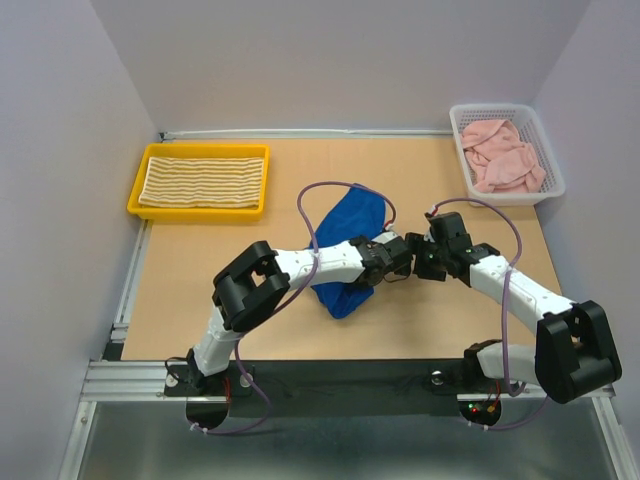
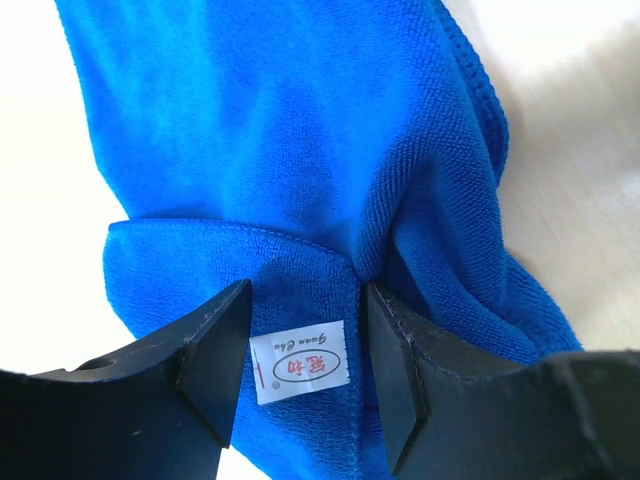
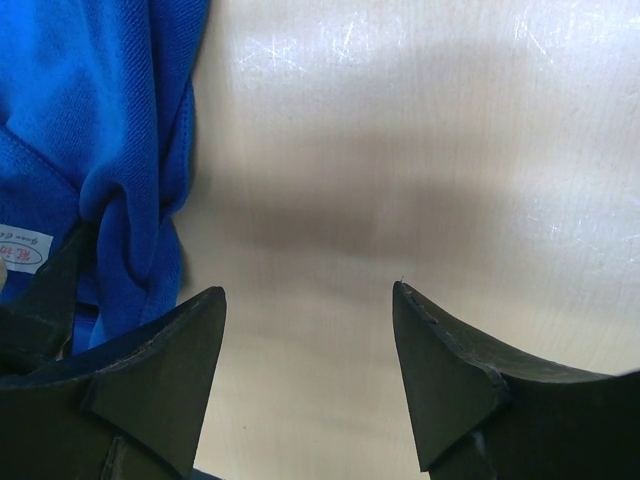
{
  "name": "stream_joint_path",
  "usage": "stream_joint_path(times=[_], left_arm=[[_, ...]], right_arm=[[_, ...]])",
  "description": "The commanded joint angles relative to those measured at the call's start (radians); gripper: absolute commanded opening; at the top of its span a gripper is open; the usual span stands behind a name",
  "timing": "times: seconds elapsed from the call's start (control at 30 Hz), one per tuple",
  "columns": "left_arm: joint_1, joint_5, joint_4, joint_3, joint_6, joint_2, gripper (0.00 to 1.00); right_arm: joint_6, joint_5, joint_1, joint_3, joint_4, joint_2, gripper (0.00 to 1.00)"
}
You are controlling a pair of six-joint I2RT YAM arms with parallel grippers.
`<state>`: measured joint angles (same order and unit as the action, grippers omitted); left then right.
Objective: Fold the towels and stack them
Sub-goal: Flatten out the crumpled towel
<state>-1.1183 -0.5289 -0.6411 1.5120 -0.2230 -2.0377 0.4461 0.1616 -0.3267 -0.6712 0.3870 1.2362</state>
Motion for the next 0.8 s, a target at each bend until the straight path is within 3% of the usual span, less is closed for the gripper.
stream_joint_path(times=[0.0, 0.13, 0.37, 0.63, 0.77], left_arm=[[-0.008, -0.068, -0.009, 0.037, 0.042, 0.001, 0.59], [-0.008, -0.095, -0.011, 0.051, 0.05, -0.021, 0.57], [-0.003, -0.173, -0.022, 0.068, 0.004, -0.01, 0.35], [0.049, -0.201, 0.0, 0.036, -0.078, 0.085, 0.16], [0.078, -0.18, 0.023, -0.012, -0.113, 0.122, 0.15]], right_arm=[[0.002, 0.012, 0.009, 0.015, -0.045, -0.017, 0.73], [0.003, 0.021, 0.011, 0.018, -0.045, -0.021, 0.73], [0.005, 0.056, 0.011, 0.028, -0.054, -0.03, 0.72], [0.005, 0.164, 0.011, 0.051, -0.102, -0.021, 0.72], [0.011, 0.213, 0.011, 0.058, -0.126, -0.018, 0.71]])
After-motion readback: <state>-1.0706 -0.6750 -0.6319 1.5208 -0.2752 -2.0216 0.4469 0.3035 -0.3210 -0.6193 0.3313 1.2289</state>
